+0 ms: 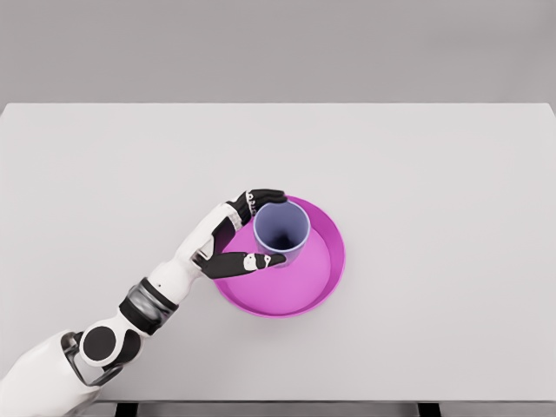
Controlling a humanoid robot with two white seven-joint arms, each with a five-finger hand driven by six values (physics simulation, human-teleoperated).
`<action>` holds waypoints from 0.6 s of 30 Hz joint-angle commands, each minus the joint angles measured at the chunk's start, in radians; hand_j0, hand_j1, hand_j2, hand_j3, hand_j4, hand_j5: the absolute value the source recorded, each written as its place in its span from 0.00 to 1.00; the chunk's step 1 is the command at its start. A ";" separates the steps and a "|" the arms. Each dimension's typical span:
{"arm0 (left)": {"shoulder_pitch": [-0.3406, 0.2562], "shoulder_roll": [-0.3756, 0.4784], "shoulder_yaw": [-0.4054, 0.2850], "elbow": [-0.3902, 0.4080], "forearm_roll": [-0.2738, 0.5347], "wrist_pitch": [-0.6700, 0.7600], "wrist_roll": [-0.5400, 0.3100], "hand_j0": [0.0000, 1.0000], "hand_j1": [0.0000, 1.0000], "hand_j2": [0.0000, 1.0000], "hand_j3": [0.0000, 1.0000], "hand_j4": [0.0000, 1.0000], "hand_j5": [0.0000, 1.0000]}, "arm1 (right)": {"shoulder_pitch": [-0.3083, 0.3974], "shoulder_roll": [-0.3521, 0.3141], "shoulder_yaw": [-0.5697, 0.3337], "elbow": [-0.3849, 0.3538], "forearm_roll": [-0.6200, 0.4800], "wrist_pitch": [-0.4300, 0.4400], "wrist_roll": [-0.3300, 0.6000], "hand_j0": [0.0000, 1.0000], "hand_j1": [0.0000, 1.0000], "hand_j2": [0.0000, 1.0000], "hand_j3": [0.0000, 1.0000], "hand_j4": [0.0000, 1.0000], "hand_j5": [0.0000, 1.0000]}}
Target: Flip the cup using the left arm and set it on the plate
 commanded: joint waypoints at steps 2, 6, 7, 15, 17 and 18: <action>0.000 0.001 0.001 -0.001 -0.001 -0.004 -0.001 0.82 0.82 0.82 0.82 0.82 0.82 | -0.002 0.000 0.000 0.000 0.000 0.000 0.000 1.00 1.00 1.00 1.00 1.00 1.00; 0.012 0.002 0.001 -0.001 -0.002 -0.010 -0.001 0.88 0.88 0.88 0.88 0.88 0.88 | -0.002 0.000 0.000 0.000 0.000 0.000 0.000 1.00 1.00 1.00 1.00 1.00 1.00; 0.012 0.002 0.001 -0.001 -0.002 -0.012 -0.001 0.90 0.90 0.90 0.90 0.90 0.90 | 0.000 0.000 0.000 0.000 0.000 0.000 0.000 1.00 1.00 1.00 1.00 1.00 1.00; 0.015 0.010 0.002 -0.001 -0.002 -0.018 -0.001 0.97 0.97 0.97 0.97 0.97 0.97 | 0.000 0.000 0.000 0.000 0.000 0.000 0.000 1.00 1.00 1.00 1.00 1.00 1.00; 0.015 0.012 0.004 -0.001 -0.002 -0.018 -0.001 0.97 0.97 0.97 0.97 0.97 0.97 | 0.000 0.000 0.000 0.000 0.000 -0.001 0.000 1.00 1.00 1.00 1.00 1.00 1.00; 0.015 0.012 0.004 -0.001 -0.002 -0.018 -0.001 0.99 0.99 0.99 0.99 0.99 0.99 | -0.002 0.000 0.000 0.000 0.000 0.000 0.000 1.00 1.00 1.00 1.00 1.00 1.00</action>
